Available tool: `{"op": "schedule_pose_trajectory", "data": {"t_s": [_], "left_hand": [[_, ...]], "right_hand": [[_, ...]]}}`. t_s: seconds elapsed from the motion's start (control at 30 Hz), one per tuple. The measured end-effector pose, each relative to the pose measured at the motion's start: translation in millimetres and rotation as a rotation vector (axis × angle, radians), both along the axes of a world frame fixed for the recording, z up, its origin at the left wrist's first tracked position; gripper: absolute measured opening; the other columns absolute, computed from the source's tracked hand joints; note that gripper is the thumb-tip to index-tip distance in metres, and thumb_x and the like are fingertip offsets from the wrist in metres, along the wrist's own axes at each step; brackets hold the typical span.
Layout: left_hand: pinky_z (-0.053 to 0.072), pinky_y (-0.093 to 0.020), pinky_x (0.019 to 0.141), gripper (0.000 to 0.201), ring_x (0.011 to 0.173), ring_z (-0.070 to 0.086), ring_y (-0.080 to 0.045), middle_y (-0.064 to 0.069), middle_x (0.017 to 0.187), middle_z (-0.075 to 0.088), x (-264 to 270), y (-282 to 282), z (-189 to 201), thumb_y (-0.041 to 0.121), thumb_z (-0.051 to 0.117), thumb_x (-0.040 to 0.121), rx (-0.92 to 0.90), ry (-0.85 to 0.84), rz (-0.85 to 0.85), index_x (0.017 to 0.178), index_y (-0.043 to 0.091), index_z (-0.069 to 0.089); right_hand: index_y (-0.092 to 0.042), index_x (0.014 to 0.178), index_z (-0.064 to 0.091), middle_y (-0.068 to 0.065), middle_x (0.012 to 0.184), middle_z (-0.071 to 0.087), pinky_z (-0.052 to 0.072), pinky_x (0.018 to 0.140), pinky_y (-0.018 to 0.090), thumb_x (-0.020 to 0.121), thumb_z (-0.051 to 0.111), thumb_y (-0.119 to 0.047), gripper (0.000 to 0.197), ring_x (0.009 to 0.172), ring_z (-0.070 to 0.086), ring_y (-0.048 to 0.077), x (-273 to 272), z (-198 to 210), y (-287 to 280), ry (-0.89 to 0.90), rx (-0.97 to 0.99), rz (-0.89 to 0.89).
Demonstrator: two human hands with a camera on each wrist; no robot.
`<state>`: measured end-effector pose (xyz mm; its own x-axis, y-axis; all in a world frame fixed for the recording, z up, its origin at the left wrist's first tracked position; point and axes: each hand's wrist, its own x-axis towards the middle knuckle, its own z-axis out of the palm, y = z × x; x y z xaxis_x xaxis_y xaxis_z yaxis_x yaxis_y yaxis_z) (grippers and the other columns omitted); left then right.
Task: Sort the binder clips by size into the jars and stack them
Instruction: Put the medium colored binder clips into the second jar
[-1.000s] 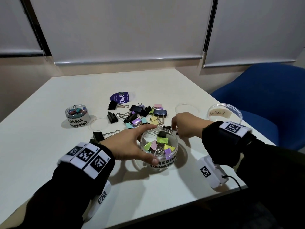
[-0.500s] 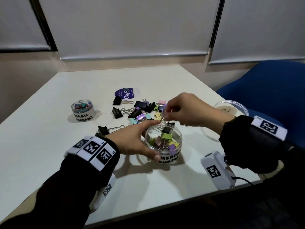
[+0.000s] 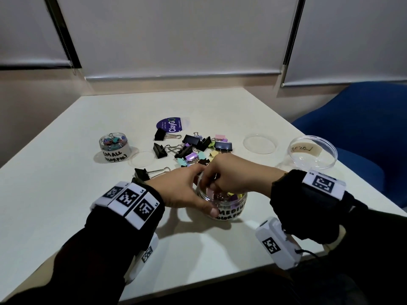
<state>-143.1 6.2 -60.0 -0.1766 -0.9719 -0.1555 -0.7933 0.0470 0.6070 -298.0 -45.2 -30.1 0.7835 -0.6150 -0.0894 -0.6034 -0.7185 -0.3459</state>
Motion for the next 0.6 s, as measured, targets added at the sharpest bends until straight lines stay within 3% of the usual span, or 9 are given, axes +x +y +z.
{"op": "schedule_pose_trajectory", "data": {"t_s": [0.13, 0.27, 0.33, 0.43, 0.53, 0.6], "left_hand": [[0.050, -0.023, 0.081, 0.076, 0.087, 0.064, 0.002, 0.018, 0.101, 0.068, -0.4, -1.9, -0.7, 0.051, 0.090, 0.050, 0.035, -0.006, 0.006, 0.115, 0.034, 0.053], [0.051, -0.029, 0.091, 0.087, 0.090, 0.066, 0.000, 0.019, 0.104, 0.069, -0.4, -0.7, -0.3, 0.047, 0.092, 0.048, 0.086, 0.015, 0.014, 0.124, 0.033, 0.051], [0.050, -0.027, 0.085, 0.084, 0.086, 0.064, 0.001, 0.020, 0.102, 0.068, -1.1, 0.5, 2.4, 0.043, 0.092, 0.050, 0.097, 0.005, 0.014, 0.123, 0.033, 0.052], [0.047, -0.025, 0.075, 0.072, 0.082, 0.062, -0.002, 0.018, 0.095, 0.066, 0.5, 2.7, 7.4, 0.028, 0.090, 0.061, 0.146, -0.006, 0.014, 0.123, 0.027, 0.054], [0.054, -0.028, 0.067, 0.058, 0.077, 0.064, -0.008, 0.014, 0.100, 0.062, 12.8, 2.4, 10.9, 0.005, 0.075, 0.077, 0.202, -0.045, 0.060, 0.128, 0.022, 0.053], [0.049, -0.019, 0.064, 0.049, 0.075, 0.062, -0.006, 0.009, 0.107, 0.061, 23.9, -3.9, 12.3, 0.003, 0.065, 0.084, 0.075, -0.111, 0.146, 0.128, 0.022, 0.055]], "right_hand": [[-0.013, 0.093, 0.070, -0.014, 0.072, 0.060, 0.043, 0.060, 0.016, 0.081, 0.058, 0.004, 0.025, 0.076, 0.057, 0.010, -1.0, -5.1, -3.5, -0.121, 0.005, -0.086], [-0.020, 0.080, 0.063, -0.009, 0.071, 0.059, 0.048, 0.063, 0.024, 0.081, 0.057, 0.003, 0.024, 0.072, 0.060, 0.014, -9.8, 0.9, -12.1, -0.265, -0.058, -0.195], [-0.024, 0.081, 0.063, -0.003, 0.082, 0.064, 0.044, 0.063, 0.026, 0.081, 0.061, -0.003, 0.020, 0.076, 0.058, 0.016, -16.1, 4.4, -19.7, -0.279, -0.118, -0.246], [-0.025, 0.095, 0.067, -0.001, 0.089, 0.064, 0.038, 0.059, 0.025, 0.082, 0.068, -0.017, 0.015, 0.074, 0.053, 0.013, -24.6, 6.0, -29.0, -0.161, -0.121, -0.278], [-0.020, 0.094, 0.070, -0.001, 0.082, 0.064, 0.039, 0.044, 0.015, 0.085, 0.067, -0.017, 0.010, 0.054, 0.051, 0.007, -29.2, 2.2, -31.1, -0.151, 0.022, -0.281], [-0.014, 0.088, 0.070, -0.001, 0.073, 0.066, 0.041, 0.039, 0.017, 0.086, 0.064, -0.010, 0.007, 0.041, 0.053, 0.012, -31.3, 0.4, -32.5, -0.187, 0.081, -0.301]]}}
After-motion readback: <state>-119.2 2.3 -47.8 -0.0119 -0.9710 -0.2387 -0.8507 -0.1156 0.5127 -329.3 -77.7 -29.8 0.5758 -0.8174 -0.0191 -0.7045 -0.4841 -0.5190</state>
